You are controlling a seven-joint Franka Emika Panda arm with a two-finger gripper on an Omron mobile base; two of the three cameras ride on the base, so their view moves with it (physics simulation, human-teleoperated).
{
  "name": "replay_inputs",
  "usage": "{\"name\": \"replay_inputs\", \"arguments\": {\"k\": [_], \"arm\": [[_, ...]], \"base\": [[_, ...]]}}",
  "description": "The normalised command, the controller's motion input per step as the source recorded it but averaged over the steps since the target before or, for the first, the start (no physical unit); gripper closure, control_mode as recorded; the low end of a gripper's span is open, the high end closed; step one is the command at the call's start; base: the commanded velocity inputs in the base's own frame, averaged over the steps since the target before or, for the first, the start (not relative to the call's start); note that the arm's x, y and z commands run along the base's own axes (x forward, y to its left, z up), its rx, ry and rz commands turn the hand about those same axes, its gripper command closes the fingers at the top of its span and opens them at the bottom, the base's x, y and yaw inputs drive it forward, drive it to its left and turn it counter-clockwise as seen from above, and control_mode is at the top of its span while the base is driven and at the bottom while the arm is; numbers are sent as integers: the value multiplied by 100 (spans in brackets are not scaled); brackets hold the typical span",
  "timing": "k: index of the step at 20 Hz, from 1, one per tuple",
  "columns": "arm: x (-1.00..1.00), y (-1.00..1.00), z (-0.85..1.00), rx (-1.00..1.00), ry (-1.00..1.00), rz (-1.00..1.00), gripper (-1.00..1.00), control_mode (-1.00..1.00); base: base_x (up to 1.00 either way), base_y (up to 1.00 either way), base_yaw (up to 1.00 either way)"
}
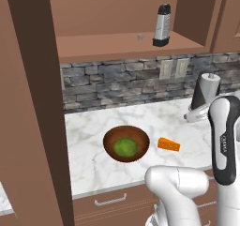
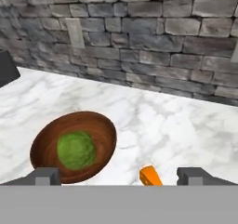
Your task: Pick the cheese from the fridge and the cheese grater from the cabinet and place them next to the salad bowl.
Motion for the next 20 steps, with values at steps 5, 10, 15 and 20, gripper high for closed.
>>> {"name": "replay_inputs", "arguments": {"k": [5, 10, 15, 20], "arm": [[-12, 19, 73, 0, 2, -32, -100, -100], [-3, 21, 79, 0, 0, -28, -100, -100], [0, 17, 73, 0, 0, -27, -100, -100], [4, 17, 50, 0, -4, -25, -100, -100]], "base": [[0, 0, 0], [0, 0, 0], [0, 0, 0], [0, 0, 0]]}}
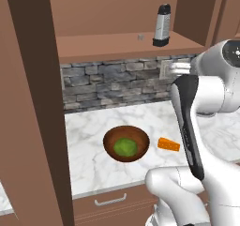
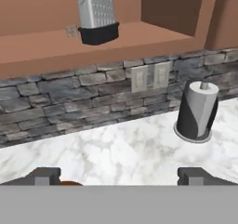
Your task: Pick the cheese from the fridge and the cheese grater from the cabinet and place them next to the salad bowl.
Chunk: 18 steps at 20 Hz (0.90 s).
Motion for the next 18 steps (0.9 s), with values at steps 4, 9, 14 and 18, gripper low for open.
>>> {"name": "replay_inputs", "arguments": {"k": [4, 9, 14, 18], "arm": [[2, 24, 34, -1, -18, -26, -100, -100], [0, 26, 33, -1, -29, -20, -100, -100], [0, 13, 33, 0, -21, -6, -100, -100], [0, 6, 22, 0, -9, -4, -100, -100]], "base": [[0, 0, 0], [0, 0, 0], [0, 0, 0], [0, 0, 0]]}}
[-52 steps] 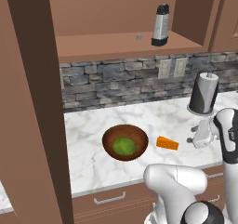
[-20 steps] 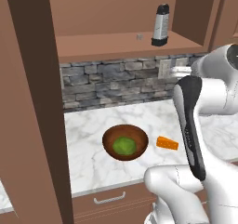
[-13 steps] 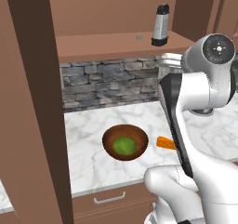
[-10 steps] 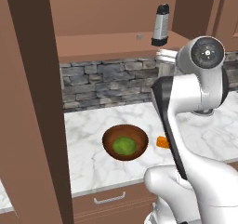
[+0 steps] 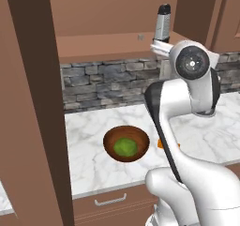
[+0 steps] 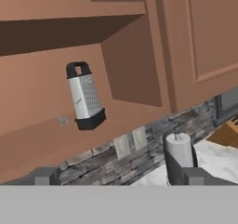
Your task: Pick the cheese from the fridge and the cheese grater from the cabinet and place them next to the salad bowl.
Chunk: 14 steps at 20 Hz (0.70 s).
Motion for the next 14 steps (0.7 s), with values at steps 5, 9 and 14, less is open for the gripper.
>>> {"name": "replay_inputs", "arguments": {"k": [5, 9, 14], "arm": [[1, 3, 15, -3, -20, -2, -100, -100], [0, 0, 6, -4, -23, -2, -100, -100], [20, 0, 6, 0, 1, -2, -100, -100]], "base": [[0, 0, 0], [0, 0, 0], [0, 0, 0]]}}
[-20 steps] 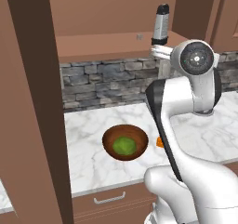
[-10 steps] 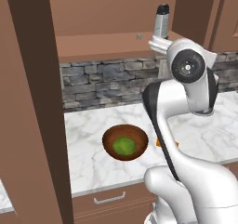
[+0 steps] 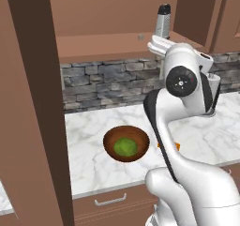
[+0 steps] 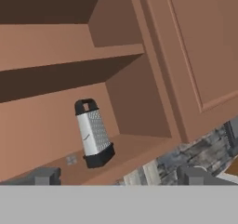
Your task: Pick the cheese from the fridge and the cheese grater from the cabinet and place them next to the salad bowl.
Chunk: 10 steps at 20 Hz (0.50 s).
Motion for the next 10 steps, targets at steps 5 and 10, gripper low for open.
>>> {"name": "replay_inputs", "arguments": {"k": [5, 10], "arm": [[4, 0, 32, -5, 3, 0, -100, -100], [5, 1, 23, -12, -1, 0, -100, -100]], "base": [[0, 0, 0], [0, 0, 0]]}}
